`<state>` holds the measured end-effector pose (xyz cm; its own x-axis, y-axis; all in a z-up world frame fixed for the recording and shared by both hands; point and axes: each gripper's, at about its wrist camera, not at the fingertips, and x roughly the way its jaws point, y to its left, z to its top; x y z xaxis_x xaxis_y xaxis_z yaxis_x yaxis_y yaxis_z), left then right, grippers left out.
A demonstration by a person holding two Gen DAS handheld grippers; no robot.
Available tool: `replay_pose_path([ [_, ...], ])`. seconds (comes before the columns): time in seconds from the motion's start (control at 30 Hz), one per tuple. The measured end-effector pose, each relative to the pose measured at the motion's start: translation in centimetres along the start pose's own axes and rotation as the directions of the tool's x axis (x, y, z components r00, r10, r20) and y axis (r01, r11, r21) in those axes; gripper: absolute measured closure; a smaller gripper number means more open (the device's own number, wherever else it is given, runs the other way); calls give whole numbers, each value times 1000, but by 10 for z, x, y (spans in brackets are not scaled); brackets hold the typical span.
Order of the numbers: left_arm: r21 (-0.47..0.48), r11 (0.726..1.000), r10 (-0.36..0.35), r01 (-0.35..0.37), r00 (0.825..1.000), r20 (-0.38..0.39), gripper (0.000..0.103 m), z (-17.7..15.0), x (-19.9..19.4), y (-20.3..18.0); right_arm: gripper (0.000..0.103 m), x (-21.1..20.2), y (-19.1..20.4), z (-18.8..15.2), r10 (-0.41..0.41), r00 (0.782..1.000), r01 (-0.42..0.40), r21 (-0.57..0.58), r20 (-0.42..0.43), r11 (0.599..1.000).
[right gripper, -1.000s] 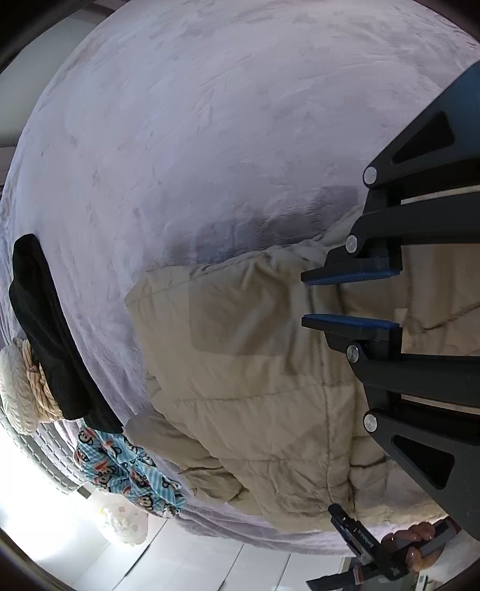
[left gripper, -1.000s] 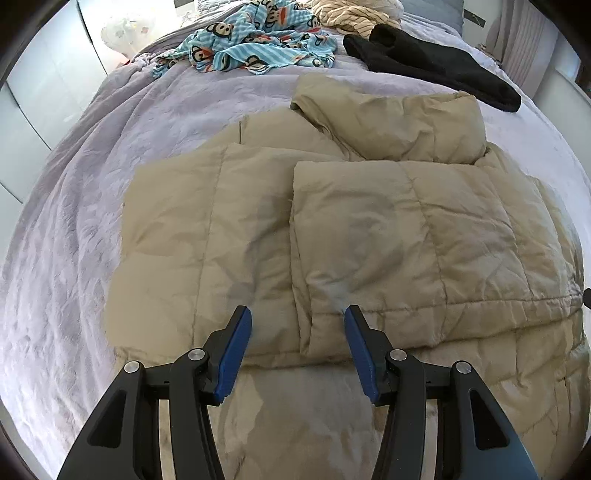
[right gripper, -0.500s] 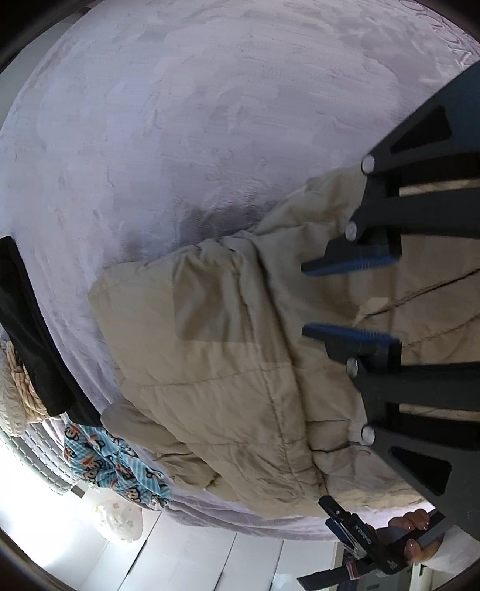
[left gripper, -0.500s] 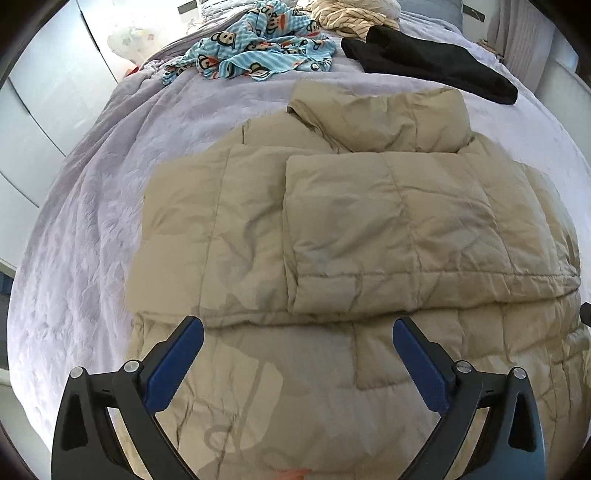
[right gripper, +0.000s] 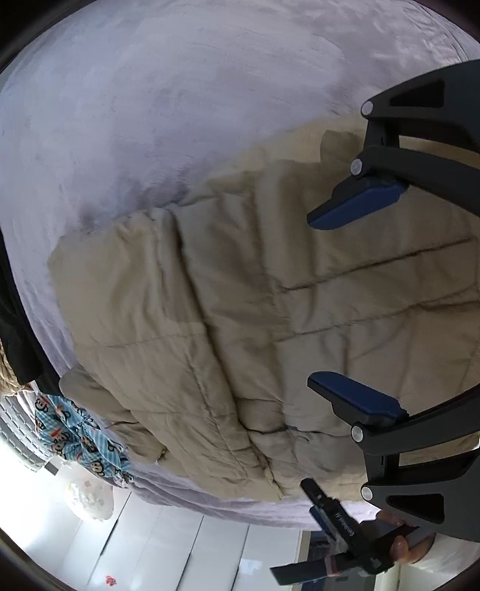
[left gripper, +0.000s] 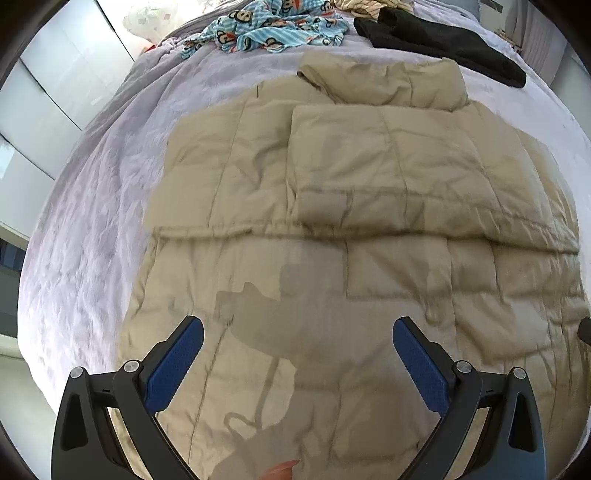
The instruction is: Fold large clothes
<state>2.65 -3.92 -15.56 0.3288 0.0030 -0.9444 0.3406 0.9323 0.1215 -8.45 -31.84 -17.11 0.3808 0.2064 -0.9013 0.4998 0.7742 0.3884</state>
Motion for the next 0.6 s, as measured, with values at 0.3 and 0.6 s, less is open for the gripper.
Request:
replay_pose_path([
  [0.3,32,999,10,-10,1000,-6,1,-32,0,12,0,-4,9,-30,8,999,-10,52,50,999],
  [0.6,64,997,-32,34,999,-30,1,-74,-10,50,0,-14,25,-71,-4,998,-4,137,57,990],
])
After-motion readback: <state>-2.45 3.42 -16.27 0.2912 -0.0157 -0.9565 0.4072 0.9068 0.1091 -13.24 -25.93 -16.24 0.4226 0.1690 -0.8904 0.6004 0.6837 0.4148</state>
